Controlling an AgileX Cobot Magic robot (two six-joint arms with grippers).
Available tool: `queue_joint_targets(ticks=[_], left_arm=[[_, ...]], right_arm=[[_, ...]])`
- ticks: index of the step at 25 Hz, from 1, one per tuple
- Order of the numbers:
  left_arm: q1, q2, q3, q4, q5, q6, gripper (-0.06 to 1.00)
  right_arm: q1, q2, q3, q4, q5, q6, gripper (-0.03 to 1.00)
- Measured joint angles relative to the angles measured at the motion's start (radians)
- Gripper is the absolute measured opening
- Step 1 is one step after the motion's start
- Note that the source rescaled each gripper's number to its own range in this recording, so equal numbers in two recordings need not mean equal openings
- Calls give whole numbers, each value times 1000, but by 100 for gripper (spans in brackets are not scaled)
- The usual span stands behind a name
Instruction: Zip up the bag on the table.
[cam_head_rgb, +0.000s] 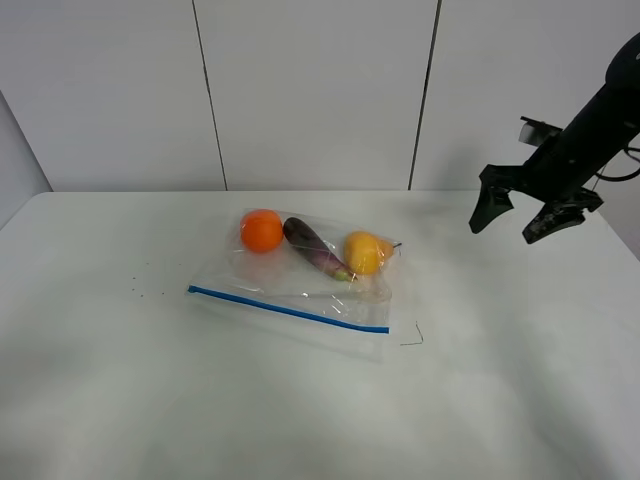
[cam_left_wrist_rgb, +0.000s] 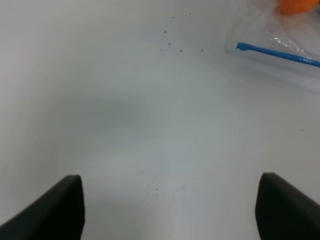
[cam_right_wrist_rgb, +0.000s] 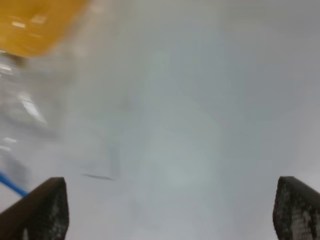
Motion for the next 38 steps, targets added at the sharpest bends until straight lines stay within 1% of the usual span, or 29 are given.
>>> queue_joint_targets(ticks=[3,7,11,14,17,22,29,31,33,38], left_arm=[[0,0,0,0,0,8,98],[0,0,0,0,0,14,98],[0,0,0,0,0,14,98],[0,0,0,0,0,14,98],[0,0,0,0,0,14,98],[0,0,0,0,0,14,98],[0,0,0,0,0,15,98],[0,0,0,0,0,15,98],[0,0,0,0,0,15,98],[0,0,0,0,0,15,98]], right_arm=[[0,-45,-1,-114,51,36,90],[0,-99,7,-193,73,64,90],[0,-193,79,-206,73,74,90],[0,-298,187,-208,73,78,90],[0,-427,327,-217,74,78,90],[0,-696,572,-221,63,78,90],[0,-1156,899,-224,-55,90,90],[0,-1292,978,-226,-69,102,90],[0,-1432,1015,-228,-85,119,90],[0,-1671,1022,-251,-104,141,90]])
